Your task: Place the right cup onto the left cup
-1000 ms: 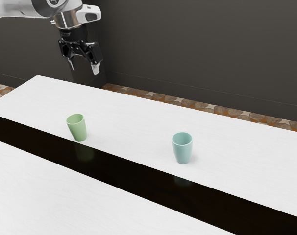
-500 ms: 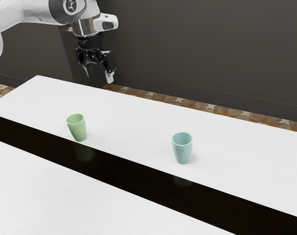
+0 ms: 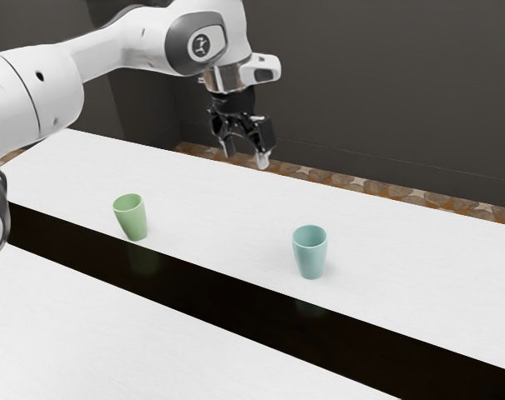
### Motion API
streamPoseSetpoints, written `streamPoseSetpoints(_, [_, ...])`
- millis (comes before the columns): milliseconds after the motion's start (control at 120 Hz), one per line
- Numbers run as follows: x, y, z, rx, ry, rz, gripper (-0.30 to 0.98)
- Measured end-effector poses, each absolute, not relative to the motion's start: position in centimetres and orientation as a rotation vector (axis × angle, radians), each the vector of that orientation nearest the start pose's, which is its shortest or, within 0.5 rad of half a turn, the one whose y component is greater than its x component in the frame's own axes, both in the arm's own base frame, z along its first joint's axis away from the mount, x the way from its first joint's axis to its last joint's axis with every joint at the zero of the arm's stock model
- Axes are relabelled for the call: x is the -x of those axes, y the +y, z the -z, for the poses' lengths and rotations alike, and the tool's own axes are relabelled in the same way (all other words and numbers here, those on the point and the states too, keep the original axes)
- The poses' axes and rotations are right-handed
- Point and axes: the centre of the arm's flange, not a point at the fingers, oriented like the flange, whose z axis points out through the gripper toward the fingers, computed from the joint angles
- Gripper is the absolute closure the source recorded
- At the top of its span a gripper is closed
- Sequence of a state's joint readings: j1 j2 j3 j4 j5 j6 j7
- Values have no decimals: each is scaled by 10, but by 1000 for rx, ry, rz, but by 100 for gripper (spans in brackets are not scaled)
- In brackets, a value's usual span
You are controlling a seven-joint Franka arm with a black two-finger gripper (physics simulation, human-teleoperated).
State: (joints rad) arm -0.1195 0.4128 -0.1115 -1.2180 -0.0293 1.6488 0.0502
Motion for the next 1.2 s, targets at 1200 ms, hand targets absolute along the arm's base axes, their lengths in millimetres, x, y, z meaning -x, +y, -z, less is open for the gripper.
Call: streamPoseSetpoints(1200, [-736,-191,-328,3214,43,-45,0])
